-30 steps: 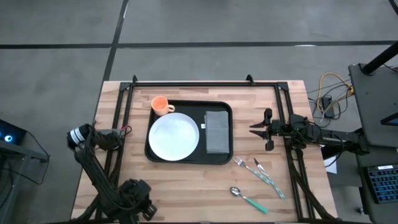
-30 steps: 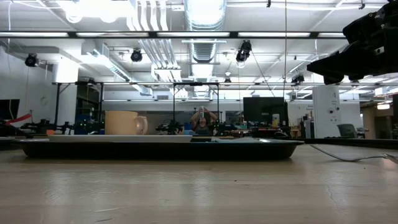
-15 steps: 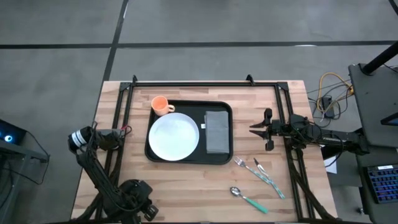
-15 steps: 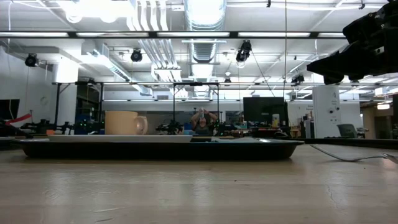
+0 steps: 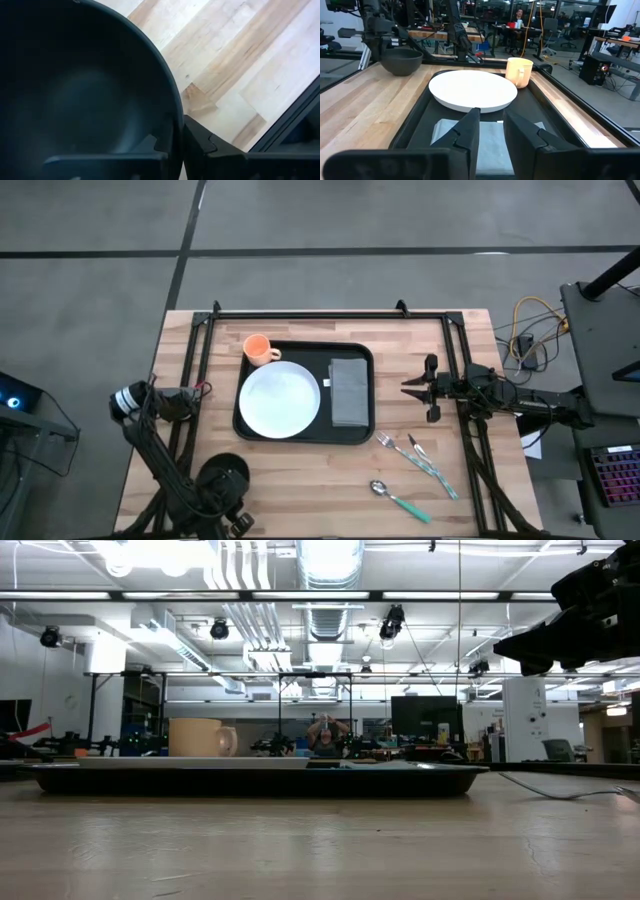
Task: Set up tray
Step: Put the black bowl on the white plate on the black tray
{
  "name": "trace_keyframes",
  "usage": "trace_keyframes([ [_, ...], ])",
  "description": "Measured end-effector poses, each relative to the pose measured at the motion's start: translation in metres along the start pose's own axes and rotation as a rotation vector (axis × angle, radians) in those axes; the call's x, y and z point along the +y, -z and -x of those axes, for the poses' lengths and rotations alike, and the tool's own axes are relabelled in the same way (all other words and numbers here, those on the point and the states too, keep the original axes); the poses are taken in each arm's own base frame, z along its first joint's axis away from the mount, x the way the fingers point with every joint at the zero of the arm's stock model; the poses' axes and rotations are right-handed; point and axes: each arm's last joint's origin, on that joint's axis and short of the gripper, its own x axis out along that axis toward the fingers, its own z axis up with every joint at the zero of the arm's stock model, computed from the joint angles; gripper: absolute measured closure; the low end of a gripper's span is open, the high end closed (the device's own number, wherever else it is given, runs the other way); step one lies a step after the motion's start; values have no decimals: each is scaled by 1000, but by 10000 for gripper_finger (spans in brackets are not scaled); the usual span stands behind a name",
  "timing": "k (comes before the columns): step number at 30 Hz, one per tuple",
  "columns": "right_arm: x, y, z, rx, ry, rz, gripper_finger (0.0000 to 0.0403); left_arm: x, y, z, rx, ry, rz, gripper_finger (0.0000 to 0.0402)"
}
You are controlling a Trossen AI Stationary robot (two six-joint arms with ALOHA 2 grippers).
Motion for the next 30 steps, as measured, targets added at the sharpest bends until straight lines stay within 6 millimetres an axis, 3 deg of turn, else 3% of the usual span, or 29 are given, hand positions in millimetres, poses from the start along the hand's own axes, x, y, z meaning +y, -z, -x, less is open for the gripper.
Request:
trace_keyframes([
  [9,0,0,0,0,0,0,317,-2,-19,16,-13,44,-112,401],
  [18,0,0,0,0,0,0,331,11,-52,28,-47,-32,-219,401],
  [30,0,0,0,0,0,0,325,19,-104,21,-53,-127,-374,401],
])
